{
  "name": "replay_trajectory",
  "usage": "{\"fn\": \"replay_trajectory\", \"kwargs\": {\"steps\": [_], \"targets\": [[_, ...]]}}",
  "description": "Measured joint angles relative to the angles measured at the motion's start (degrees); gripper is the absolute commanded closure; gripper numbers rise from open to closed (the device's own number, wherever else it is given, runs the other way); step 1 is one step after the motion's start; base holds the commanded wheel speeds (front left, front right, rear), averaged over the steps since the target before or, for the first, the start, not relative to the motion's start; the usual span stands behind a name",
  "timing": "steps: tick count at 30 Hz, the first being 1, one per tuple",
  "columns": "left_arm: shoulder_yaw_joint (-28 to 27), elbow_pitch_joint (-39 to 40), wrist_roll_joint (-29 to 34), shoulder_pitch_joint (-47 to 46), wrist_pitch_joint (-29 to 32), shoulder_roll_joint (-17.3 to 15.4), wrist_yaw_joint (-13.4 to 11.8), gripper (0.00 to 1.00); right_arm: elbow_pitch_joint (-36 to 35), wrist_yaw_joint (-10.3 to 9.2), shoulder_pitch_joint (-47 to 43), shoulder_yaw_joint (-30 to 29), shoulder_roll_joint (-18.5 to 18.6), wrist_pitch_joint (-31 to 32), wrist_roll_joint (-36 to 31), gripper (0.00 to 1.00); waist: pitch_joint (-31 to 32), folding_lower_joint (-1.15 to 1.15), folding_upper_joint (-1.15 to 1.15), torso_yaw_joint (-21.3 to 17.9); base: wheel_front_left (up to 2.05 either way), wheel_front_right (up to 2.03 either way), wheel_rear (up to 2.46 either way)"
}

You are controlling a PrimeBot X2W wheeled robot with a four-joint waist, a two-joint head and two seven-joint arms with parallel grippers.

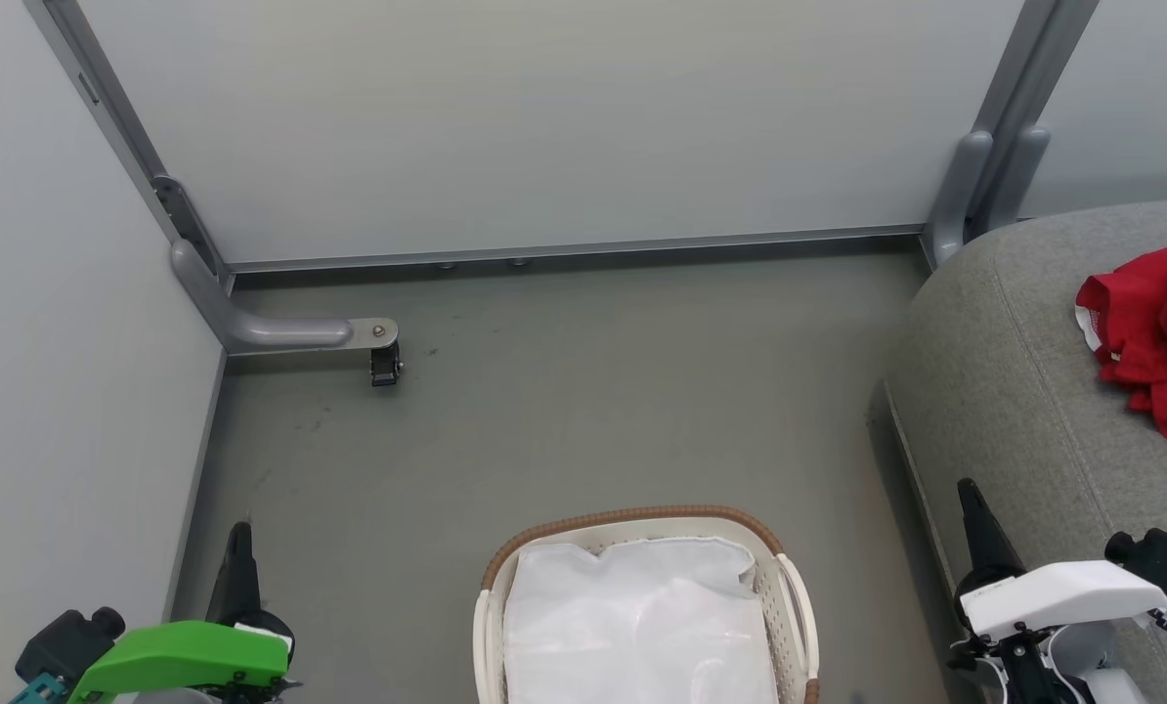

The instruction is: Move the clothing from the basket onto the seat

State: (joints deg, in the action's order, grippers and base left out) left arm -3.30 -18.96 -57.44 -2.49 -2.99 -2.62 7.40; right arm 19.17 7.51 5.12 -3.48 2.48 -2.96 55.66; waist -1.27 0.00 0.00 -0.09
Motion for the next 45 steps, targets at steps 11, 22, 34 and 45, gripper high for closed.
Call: {"fn": "replay_trajectory", "kwargs": {"steps": [11, 22, 34, 45], "targets": [[-0.56, 0.88, -6.66, -0.62, 1.92, -0.01, 0.0, 1.0, -0.94, 0.0, 0.13, -0.6, 0.04, 1.8, 6.89, 1.0, 0.16, 0.0, 0.0, 0.01, 0.0, 0.0, 0.0], [-1.13, 1.79, -12.5, -1.13, 3.52, -0.02, 0.0, 1.0, -1.82, 0.0, 0.19, -1.11, 0.08, 3.46, 13.22, 1.0, 0.32, 0.0, 0.0, 0.02, 0.0, 0.0, 0.0], [-1.75, 2.56, -18.7, -1.7, 5.17, -0.02, 0.0, 1.0, -2.71, 0.0, 0.29, -1.63, 0.11, 5.08, 19.64, 1.0, 0.51, 0.0, 0.0, 0.04, 0.0, 0.0, 0.0], [-2.14, 3.32, -23.6, -2.22, 6.49, -0.03, 0.0, 1.0, -3.44, 0.0, 0.52, -2.03, 0.14, 6.49, 24.8, 1.0, 0.67, 0.0, 0.0, 0.05, 0.0, 0.0, 0.0]]}}
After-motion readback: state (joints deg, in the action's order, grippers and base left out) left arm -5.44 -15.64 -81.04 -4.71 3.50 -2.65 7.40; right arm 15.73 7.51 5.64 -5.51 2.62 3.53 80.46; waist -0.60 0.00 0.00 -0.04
